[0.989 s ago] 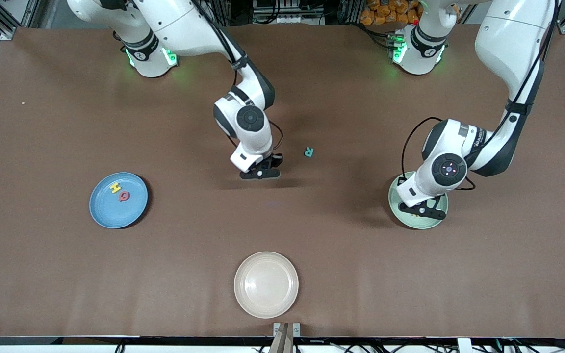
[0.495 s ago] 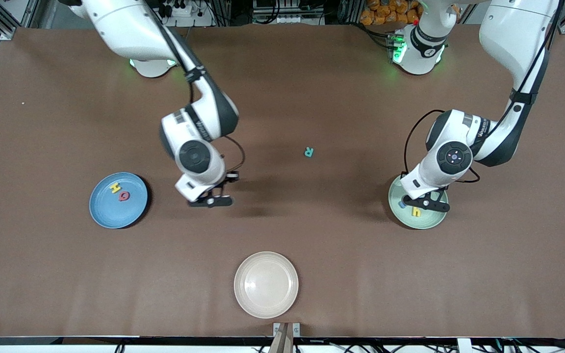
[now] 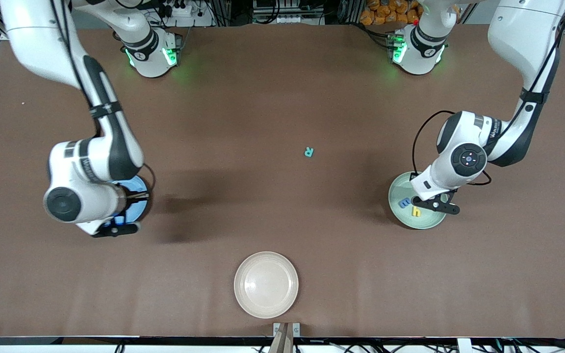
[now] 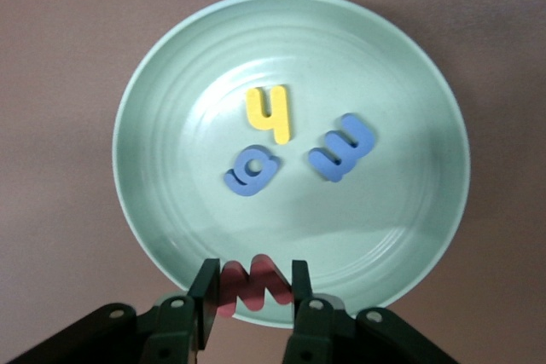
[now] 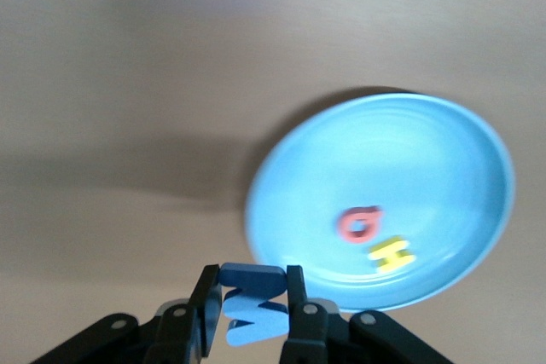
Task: Sort uppercase to blue plate, lowercase to green plate
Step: 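Release the m on the green plate while the right gripper releases M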
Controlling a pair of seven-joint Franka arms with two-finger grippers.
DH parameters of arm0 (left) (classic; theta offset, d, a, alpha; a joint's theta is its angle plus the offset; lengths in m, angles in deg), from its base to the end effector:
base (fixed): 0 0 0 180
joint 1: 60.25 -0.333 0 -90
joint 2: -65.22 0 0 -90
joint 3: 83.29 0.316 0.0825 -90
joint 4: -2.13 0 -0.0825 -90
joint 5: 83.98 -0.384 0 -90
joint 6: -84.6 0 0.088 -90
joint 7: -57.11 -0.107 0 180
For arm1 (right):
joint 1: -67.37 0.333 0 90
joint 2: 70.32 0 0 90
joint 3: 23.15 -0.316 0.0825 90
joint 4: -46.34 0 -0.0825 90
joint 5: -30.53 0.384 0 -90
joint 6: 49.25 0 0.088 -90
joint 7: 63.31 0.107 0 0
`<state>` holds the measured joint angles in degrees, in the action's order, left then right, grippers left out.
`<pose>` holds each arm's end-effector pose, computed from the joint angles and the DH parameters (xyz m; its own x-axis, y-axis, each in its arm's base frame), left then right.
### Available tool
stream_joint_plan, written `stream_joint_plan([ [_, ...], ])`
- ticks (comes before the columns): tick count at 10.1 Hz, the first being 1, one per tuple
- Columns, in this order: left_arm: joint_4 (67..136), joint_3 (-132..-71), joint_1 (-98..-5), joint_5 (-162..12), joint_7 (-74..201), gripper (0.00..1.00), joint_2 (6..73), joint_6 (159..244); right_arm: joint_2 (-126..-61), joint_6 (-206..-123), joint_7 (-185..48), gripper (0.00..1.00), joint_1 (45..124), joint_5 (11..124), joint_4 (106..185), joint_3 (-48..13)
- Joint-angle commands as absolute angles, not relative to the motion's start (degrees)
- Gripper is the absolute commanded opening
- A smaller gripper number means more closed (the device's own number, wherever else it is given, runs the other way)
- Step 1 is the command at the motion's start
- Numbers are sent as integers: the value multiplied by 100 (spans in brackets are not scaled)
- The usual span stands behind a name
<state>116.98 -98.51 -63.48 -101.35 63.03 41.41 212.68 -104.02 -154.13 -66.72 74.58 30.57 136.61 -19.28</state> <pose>0.5773 -0.1103 0.2418 0.9459 -0.2834 -0.1581 -0.3027 -0.9462 -0.1147 0.6553 0.0436 0.2748 0.9381 0.1126 -0.3274 0.1251 -0.9920 0.0174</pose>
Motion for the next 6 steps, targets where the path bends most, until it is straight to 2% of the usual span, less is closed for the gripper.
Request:
stream_joint_plan([
  [1,11824,-9929,-6411,-10261,6177,0,4263,21318,-10600,-15419,-7086,19,7090,2956,13590,-2051],
  [2,11824,-9920,-6411,-10261,6168,0,4255,21318,-10644,-15480,-7096,69,6993,2983,13581,-2051],
  [3,11824,-9920,-6411,-10261,6168,0,4254,21309,-10627,-15472,-7122,90,7001,2983,13573,-2051],
  [5,11824,-9920,-6411,-10270,6159,0,4246,21300,-10565,-15436,-7385,91,7036,2965,13494,-2060],
  [6,11832,-9920,-6411,-10270,6072,0,4246,21292,-10557,-15428,-7421,87,7045,2983,13398,-2068],
])
